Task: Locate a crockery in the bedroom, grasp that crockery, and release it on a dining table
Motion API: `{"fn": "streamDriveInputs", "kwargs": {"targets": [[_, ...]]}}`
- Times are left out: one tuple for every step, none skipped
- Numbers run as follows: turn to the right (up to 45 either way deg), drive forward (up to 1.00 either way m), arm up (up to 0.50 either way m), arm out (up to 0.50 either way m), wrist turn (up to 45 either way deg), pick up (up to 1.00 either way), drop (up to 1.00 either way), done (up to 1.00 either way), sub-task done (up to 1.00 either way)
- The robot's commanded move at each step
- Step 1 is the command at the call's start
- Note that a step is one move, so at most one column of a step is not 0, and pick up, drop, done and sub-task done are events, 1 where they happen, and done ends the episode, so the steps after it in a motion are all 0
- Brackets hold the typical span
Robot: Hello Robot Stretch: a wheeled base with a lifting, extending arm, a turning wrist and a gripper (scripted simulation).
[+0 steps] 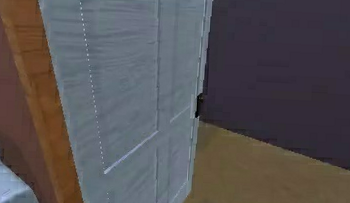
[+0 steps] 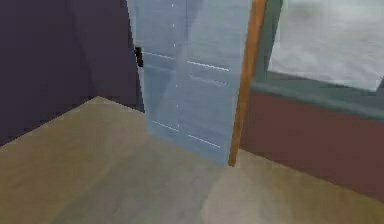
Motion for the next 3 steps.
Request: {"fn": "streamDriveInputs", "kwargs": {"targets": [[30.0,0.0,0.0,0.0,0.0,0.0,0.0,0.0,0.0],[0.0,1.0,0.0,0.0,0.0,0.0,0.0,0.0,0.0],[45.0,0.0,0.0,0.0,0.0,0.0,0.0,0.0,0.0]]}}
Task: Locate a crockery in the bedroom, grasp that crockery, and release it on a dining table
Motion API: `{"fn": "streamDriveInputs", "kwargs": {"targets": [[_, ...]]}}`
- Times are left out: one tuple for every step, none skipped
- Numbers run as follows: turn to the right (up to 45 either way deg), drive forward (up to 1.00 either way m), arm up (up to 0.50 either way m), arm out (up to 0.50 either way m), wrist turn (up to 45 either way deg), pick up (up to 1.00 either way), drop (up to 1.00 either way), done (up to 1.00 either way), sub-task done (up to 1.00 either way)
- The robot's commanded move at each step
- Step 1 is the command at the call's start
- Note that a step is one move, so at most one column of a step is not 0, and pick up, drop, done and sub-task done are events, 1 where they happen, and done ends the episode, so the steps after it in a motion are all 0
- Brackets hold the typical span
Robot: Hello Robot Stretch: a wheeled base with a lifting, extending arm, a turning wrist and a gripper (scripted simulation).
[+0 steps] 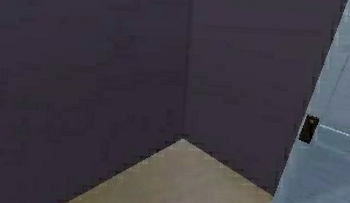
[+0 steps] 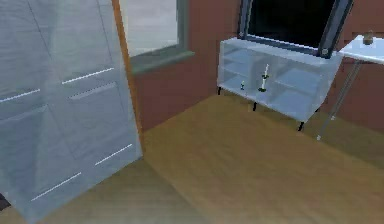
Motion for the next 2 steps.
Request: {"fn": "streamDriveInputs", "kwargs": {"targets": [[45.0,0.0,0.0,0.0,0.0,0.0,0.0,0.0,0.0],[0.0,0.05,0.0,0.0,0.0,0.0,0.0,0.0,0.0]]}}
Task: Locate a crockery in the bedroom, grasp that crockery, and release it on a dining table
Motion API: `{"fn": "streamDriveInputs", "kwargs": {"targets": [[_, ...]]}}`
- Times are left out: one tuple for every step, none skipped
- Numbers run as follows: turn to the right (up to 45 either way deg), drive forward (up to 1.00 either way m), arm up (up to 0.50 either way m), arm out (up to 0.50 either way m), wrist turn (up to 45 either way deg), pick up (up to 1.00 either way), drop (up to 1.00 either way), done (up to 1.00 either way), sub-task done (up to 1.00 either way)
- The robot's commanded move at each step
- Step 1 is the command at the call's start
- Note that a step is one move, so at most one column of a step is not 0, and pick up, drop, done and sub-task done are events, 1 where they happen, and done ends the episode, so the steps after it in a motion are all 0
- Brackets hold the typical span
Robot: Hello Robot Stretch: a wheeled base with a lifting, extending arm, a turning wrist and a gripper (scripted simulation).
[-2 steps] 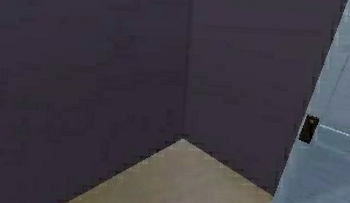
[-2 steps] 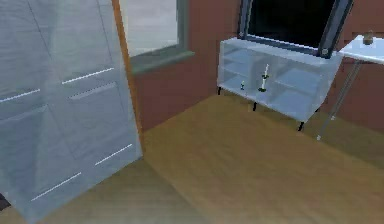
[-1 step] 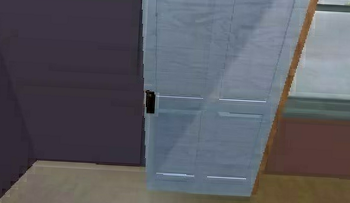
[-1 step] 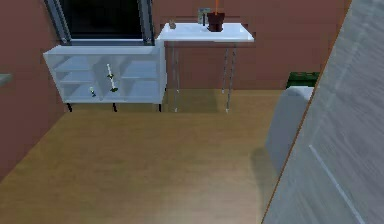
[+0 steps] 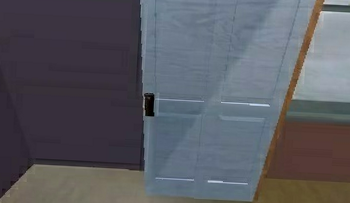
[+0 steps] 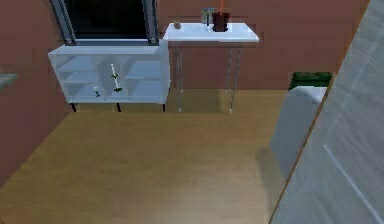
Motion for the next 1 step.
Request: {"fn": "streamDriveInputs", "kwargs": {"targets": [[-45.0,0.0,0.0,0.0,0.0,0.0,0.0,0.0,0.0]]}}
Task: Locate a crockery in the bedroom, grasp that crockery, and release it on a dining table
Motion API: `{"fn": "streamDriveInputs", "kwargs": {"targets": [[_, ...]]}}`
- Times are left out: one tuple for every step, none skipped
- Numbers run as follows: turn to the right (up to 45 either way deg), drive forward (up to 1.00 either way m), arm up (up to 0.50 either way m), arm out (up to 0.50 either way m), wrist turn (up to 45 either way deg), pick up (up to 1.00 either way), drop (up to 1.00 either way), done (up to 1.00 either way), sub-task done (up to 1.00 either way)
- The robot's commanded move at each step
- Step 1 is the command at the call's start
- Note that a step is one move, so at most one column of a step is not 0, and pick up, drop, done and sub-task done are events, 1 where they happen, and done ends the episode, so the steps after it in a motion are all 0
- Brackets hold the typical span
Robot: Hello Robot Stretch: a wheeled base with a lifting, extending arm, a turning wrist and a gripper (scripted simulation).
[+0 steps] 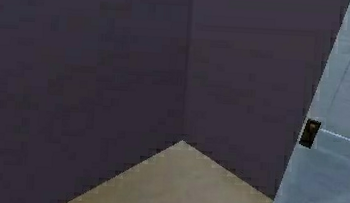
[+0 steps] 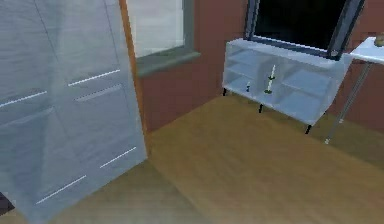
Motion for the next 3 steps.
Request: {"fn": "streamDriveInputs", "kwargs": {"targets": [[-45.0,0.0,0.0,0.0,0.0,0.0,0.0,0.0,0.0],[-21.0,0.0,0.0,0.0,0.0,0.0,0.0,0.0,0.0],[0.0,0.85,0.0,0.0,0.0,0.0,0.0,0.0,0.0]]}}
